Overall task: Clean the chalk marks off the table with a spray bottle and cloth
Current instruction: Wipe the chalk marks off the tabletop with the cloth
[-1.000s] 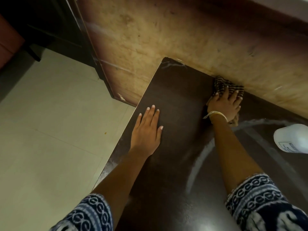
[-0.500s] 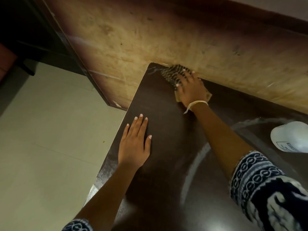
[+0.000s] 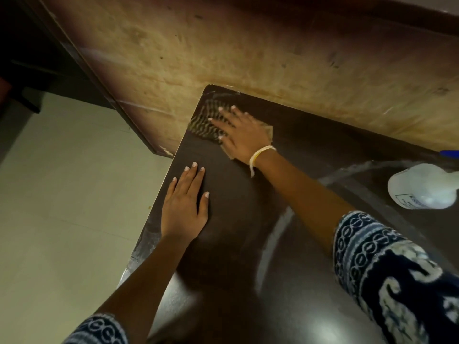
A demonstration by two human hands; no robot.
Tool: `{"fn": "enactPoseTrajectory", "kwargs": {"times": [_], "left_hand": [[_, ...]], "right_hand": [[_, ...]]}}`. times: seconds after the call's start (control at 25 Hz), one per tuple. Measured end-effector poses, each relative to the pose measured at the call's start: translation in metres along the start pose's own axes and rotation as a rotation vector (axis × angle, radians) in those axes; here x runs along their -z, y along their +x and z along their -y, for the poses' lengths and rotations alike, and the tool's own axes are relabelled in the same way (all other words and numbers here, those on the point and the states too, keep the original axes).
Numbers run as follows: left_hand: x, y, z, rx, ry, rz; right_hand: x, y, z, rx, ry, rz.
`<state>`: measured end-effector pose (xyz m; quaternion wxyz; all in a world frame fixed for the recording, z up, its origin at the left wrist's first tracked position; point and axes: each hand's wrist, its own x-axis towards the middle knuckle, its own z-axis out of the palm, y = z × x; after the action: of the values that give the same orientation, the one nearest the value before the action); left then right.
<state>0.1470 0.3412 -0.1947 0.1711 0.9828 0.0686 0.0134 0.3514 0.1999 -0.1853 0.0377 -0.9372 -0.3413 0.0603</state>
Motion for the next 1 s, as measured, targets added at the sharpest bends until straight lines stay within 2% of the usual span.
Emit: {"fn": "enactPoseTrajectory", "kwargs": {"times": [0.08, 0.16, 0.28, 0.36, 0.52, 0.6, 0.68, 0.76, 0.88, 0.96, 1.0], "left_hand": [[-0.001, 0.0, -0.001, -0.008, -0.008, -0.002], [-0.001, 0.001, -0.001, -0.013, -0.003, -0.007], [-0.003, 0.001, 0.001, -0.019, 0.003, -0.006], [-0.005, 0.001, 0.002, -0.035, 0.012, -0.02], [-0.005, -0.025, -0.001, -0.034, -0.067, -0.045], [-0.005, -0.051, 0.001, -0.036, -0.071, -0.026], [-0.004, -0.073, 0.003, -0.042, -0.016, 0.023], [-0.003, -0.083, 0.004, -0.044, 0.054, 0.048], [-0.002, -0.082, 0.004, -0.041, 0.078, 0.033], [-0.005, -0.081, 0.005, -0.048, 0.059, 0.016], [-0.006, -0.083, 0.006, -0.047, 0.053, 0.01]], "right_hand": [[0.005, -0.021, -0.051, -0.269, 0.013, -0.081], [0.007, -0.053, -0.09, -0.502, 0.047, -0.085], [0.0, -0.103, -0.07, -0.656, 0.087, -0.066], [-0.01, -0.133, -0.019, -0.562, 0.058, -0.077], [-0.027, -0.216, 0.077, -0.023, 0.006, 0.033], [-0.029, -0.247, 0.087, 0.166, 0.004, 0.101], [-0.024, -0.241, 0.055, 0.193, -0.053, 0.085], [-0.017, -0.214, -0.006, -0.042, -0.087, 0.025], [0.0, -0.183, -0.101, -0.552, 0.039, -0.027], [0.002, -0.178, -0.12, -0.769, 0.116, -0.017], [0.002, -0.178, -0.111, -0.801, 0.133, -0.011]]}}
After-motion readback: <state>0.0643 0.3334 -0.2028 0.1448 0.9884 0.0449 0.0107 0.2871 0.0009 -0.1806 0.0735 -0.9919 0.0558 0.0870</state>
